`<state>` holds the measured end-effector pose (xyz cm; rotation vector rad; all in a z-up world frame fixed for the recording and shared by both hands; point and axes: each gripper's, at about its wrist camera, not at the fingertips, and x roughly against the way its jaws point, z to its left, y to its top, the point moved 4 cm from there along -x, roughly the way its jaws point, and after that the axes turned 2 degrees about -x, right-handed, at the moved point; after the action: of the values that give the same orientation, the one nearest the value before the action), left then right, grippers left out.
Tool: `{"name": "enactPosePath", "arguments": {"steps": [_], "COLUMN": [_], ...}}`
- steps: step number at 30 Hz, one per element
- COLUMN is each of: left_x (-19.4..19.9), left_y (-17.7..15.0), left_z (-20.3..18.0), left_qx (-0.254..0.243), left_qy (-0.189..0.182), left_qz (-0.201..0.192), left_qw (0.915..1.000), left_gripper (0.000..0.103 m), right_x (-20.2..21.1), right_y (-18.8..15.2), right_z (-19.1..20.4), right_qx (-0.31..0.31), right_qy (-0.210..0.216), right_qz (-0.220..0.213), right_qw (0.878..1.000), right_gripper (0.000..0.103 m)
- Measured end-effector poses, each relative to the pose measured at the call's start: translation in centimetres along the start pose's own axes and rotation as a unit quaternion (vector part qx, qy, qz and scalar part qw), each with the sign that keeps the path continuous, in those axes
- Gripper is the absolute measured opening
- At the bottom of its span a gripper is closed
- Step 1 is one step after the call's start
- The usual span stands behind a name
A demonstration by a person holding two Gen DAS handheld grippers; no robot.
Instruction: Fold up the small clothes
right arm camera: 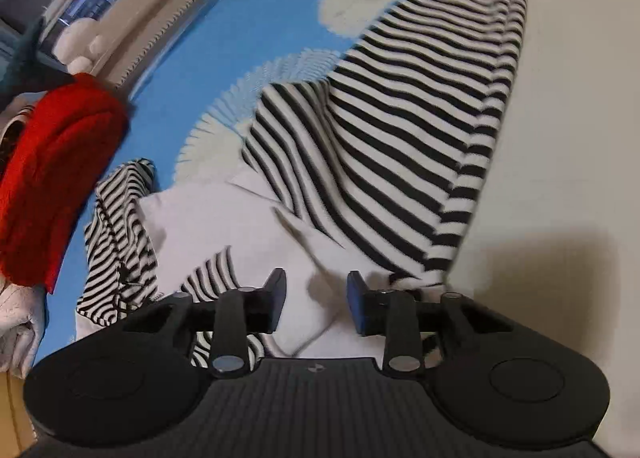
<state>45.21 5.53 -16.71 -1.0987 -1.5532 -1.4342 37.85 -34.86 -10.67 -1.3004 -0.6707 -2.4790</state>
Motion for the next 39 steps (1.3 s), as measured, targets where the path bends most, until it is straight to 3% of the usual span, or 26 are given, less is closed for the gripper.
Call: {"name": "enactPosePath", "arguments": {"steps": [2,5,7,10,13,19,22,23,24,25,27,29,32,35,37,38,39], "left_x": [0.6,1.8,2.1,2.4,2.7,2.8,2.9,2.9,3.0,3.0,3.1,3.4,4.3,5.1,5.6,5.8,6.1], "left_y": [0.4,0.9,1.2,1.1,1.0,1.1,1.2,1.3,1.3,1.4,1.4,1.6,1.9,2.2,2.3,2.4,2.4], "left_z": [-0.5,-1.3,-1.7,-2.4,-2.4,-1.2,-0.9,-0.8,-0.8,-0.7,-0.4,0.1,0.8,1.7,2.3,2.6,2.9], "left_qx": [-0.008,-0.011,-0.012,-0.019,-0.022,-0.015,-0.008,-0.008,-0.007,-0.006,-0.001,0.007,0.018,0.031,0.038,0.042,0.047], "left_qy": [0.007,-0.012,-0.020,-0.022,-0.025,-0.023,-0.024,-0.025,-0.027,-0.028,-0.028,-0.027,-0.032,-0.036,-0.038,-0.040,-0.042], "left_qz": [-0.005,-0.020,-0.024,-0.026,-0.030,-0.032,-0.032,-0.033,-0.035,-0.036,-0.037,-0.039,-0.049,-0.057,-0.061,-0.063,-0.065], "left_qw": [0.9999,0.9997,0.9994,0.9992,0.9990,0.9991,0.9992,0.9991,0.9990,0.9989,0.9989,0.9988,0.9982,0.9973,0.9967,0.9963,0.9959], "left_gripper": [0.021,0.024,0.024,0.024,0.024,0.024,0.024,0.024,0.024,0.024,0.024,0.024,0.024,0.024,0.024,0.024,0.024], "right_x": [0.6,1.5,2.6,3.1,2.6,-0.8,-2.3,-2.6,-2.8,-3.0,-2.2,-0.3,3.8,7.5,8.6,8.5,8.0], "right_y": [1.0,4.6,7.5,11.3,14.2,15.9,16.1,16.2,16.3,16.3,16.2,16.1,14.0,7.5,1.2,-1.7,-4.9], "right_z": [-1.5,-3.9,-5.5,-8.0,-11.7,-15.3,-14.9,-14.7,-14.6,-14.7,-14.6,-12.2,-3.1,7.4,13.3,15.5,17.5], "right_qx": [-0.015,-0.036,-0.026,-0.003,-0.019,-0.059,-0.067,-0.062,-0.060,-0.068,-0.088,-0.056,0.101,0.266,0.353,0.383,0.405], "right_qy": [-0.027,-0.026,-0.027,-0.049,-0.062,-0.045,-0.028,-0.022,-0.014,-0.011,-0.026,-0.055,-0.050,0.055,0.169,0.221,0.271], "right_qz": [-0.008,-0.030,-0.057,-0.101,-0.126,-0.133,-0.156,-0.159,-0.164,-0.165,-0.190,-0.237,-0.322,-0.356,-0.306,-0.256,-0.180], "right_qw": [1.000,0.999,0.998,0.994,0.990,0.988,0.985,0.985,0.985,0.984,0.977,0.968,0.940,0.894,0.868,0.860,0.855], "right_gripper": [0.036,0.037,0.043,0.046,0.046,0.046,0.045,0.039,0.009,0.004,0.004,0.004,0.004,0.004,0.005,0.006,0.007]}}
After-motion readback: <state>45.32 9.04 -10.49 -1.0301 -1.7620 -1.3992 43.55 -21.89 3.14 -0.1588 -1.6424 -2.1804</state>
